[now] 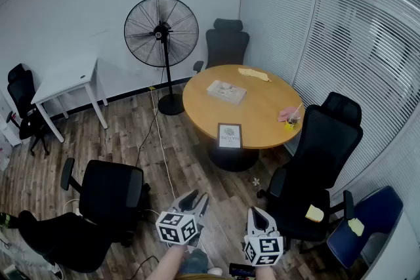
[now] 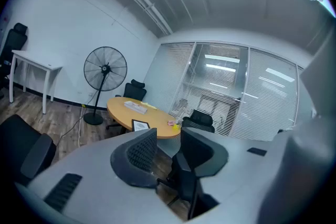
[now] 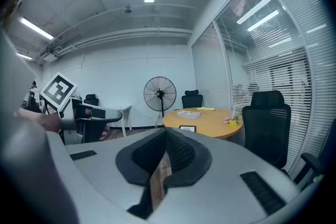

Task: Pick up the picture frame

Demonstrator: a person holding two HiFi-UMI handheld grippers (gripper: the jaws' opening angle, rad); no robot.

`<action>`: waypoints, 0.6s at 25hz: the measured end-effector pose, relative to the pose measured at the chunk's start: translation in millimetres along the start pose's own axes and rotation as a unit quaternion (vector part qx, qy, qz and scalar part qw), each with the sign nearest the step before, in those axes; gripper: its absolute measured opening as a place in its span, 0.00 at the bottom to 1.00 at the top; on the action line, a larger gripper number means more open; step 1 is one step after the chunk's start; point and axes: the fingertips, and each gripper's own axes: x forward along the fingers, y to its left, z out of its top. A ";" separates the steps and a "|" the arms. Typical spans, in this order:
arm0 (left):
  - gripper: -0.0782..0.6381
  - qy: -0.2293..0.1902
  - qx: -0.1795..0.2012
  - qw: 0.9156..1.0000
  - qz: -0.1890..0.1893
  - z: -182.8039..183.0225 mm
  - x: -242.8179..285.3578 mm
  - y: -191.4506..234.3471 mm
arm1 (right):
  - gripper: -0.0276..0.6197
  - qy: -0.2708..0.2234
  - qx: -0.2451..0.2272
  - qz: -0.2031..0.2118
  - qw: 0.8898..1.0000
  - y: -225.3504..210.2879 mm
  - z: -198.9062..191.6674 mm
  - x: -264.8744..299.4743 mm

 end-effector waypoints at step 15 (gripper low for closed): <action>0.33 -0.006 -0.020 0.999 0.035 3.9 -6.6 29.7 | 0.06 -0.004 0.025 -0.024 0.999 -23.3 -4.0 -0.2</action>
